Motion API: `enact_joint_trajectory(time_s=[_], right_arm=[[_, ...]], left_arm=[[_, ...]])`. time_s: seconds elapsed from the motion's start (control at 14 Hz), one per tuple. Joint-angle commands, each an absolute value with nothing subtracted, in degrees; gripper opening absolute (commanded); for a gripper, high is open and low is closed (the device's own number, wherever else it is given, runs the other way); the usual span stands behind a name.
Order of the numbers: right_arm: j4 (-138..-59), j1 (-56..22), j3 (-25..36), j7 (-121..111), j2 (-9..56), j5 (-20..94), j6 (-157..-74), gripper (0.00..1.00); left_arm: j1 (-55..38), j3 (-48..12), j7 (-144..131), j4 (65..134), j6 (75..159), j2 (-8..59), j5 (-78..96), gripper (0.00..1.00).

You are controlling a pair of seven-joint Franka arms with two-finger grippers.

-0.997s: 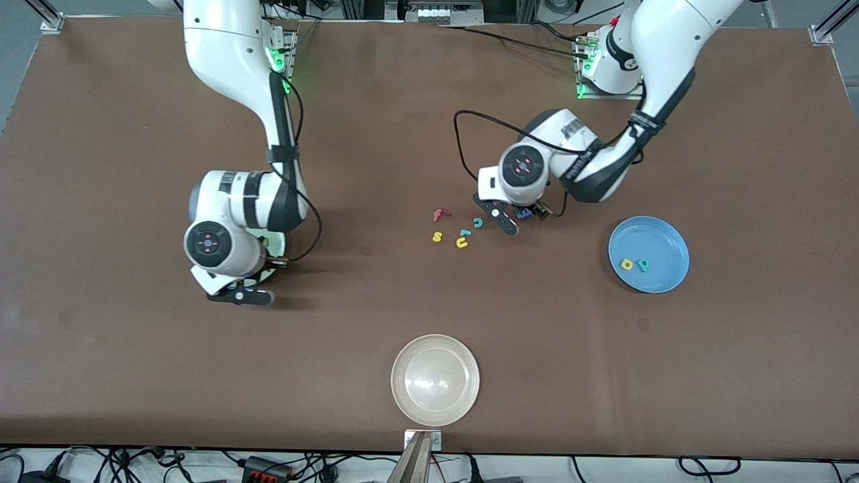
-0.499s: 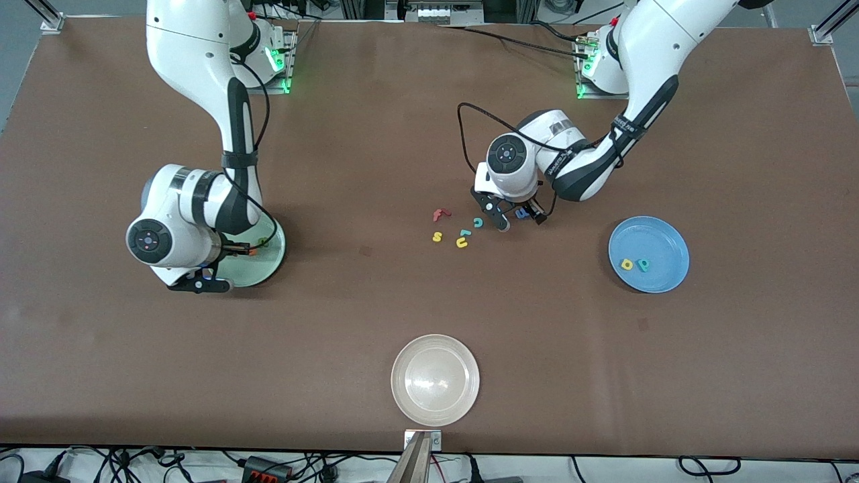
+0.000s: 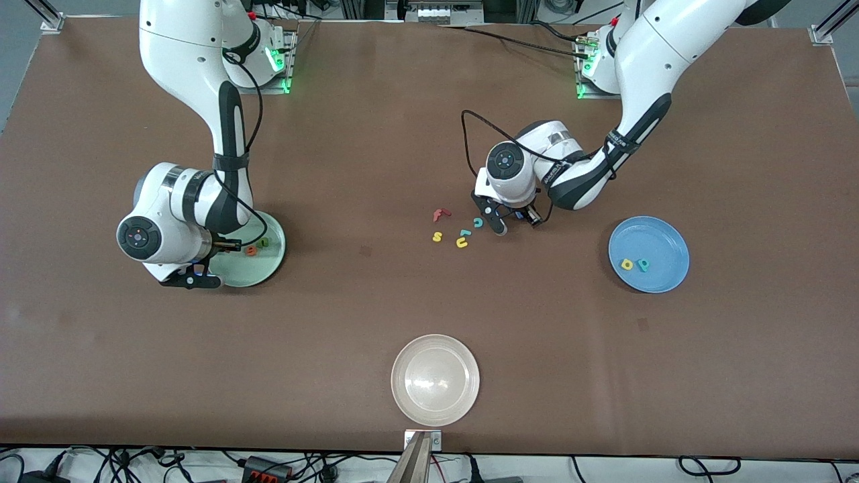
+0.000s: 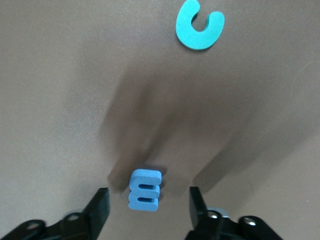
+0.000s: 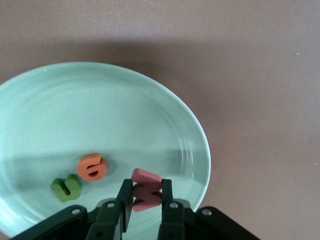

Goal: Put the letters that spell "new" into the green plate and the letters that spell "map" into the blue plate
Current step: 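Carry the w to the green plate while the left gripper grasps blue m, then release the w and withdraw the right gripper while the left places m on blue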

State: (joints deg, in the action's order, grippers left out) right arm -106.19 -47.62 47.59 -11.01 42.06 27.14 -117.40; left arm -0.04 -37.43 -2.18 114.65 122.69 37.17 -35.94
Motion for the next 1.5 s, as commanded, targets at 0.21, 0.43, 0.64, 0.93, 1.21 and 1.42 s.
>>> enact_joint_trajectory(time_s=[0.21, 0.43, 0.64, 0.93, 1.21, 1.42], right_arm=[[-107.49, -47.46, 46.23, -12.39, 42.1, 29.09, -119.62, 0.12], [-107.05, -47.37, 46.41, -11.51, 41.84, 30.41, -118.92, 1.0], [-106.09, -48.42, 48.42, -11.51, 39.82, 30.5, -117.51, 1.0], [-103.8, -48.34, 50.36, -11.86, 37.44, 30.59, -116.02, 1.0], [-103.45, -48.69, 51.15, -12.13, 36.65, 30.59, -115.49, 1.0], [-97.75, -46.07, 51.25, -9.51, 36.65, 30.67, -108.38, 1.0]], left_arm=[[0.18, -37.35, -2.37, 114.26, 123.14, 37.53, -37.62, 0.16], [0.96, -37.44, -1.76, 113.73, 121.56, 35.96, -37.62, 0.11], [1.32, -37.97, 1.39, 106.91, 108.07, 33.23, -37.53, 0.11], [9.47, -38.14, 6.85, 99.41, 98.7, 33.22, -36.47, 0.12], [19.85, -37.71, 8.96, 99.49, 99.23, 35.15, -37.26, 0.15], [24.59, -37.35, 9.31, 99.84, 103.51, 37.87, -37.62, 0.15]])
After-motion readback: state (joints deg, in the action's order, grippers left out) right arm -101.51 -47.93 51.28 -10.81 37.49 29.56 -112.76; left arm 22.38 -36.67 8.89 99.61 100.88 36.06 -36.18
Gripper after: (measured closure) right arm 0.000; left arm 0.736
